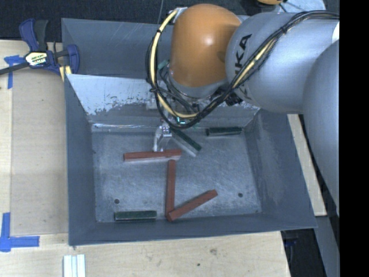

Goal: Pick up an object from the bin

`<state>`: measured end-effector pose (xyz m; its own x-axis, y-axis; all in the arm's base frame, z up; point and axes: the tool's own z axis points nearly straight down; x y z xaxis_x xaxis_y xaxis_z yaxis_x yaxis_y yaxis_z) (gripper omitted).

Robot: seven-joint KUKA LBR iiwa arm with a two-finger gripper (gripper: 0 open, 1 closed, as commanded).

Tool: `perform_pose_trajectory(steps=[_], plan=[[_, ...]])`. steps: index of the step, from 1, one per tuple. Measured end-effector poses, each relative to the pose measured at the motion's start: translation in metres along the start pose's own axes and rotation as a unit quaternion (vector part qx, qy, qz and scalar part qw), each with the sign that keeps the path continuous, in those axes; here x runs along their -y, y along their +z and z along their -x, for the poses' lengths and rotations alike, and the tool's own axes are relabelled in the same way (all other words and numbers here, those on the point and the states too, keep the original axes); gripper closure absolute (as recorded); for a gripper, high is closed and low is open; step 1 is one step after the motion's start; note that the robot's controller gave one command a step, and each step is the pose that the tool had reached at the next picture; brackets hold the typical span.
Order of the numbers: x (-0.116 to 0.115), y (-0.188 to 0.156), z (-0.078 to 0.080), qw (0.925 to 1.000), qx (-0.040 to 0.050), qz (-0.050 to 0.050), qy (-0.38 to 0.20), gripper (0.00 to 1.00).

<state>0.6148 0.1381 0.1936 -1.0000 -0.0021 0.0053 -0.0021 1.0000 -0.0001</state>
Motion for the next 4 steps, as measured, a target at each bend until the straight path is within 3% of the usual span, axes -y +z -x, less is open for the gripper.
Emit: perform_pose_trajectory(steps=[1, 2, 3, 4], plan=[[0.0, -0.005, 0.002, 1.0, 0.0043, 0.001, 0.001, 0.0], [0.013, 0.044, 0.0, 0.9999, 0.0075, 0.001, -0.014, 0.0], [0.023, 0.114, -0.014, 0.9958, 0.0192, 0.004, 0.089, 1.0], [0.023, 0.114, -0.014, 0.9958, 0.0191, 0.004, 0.089, 1.0]])
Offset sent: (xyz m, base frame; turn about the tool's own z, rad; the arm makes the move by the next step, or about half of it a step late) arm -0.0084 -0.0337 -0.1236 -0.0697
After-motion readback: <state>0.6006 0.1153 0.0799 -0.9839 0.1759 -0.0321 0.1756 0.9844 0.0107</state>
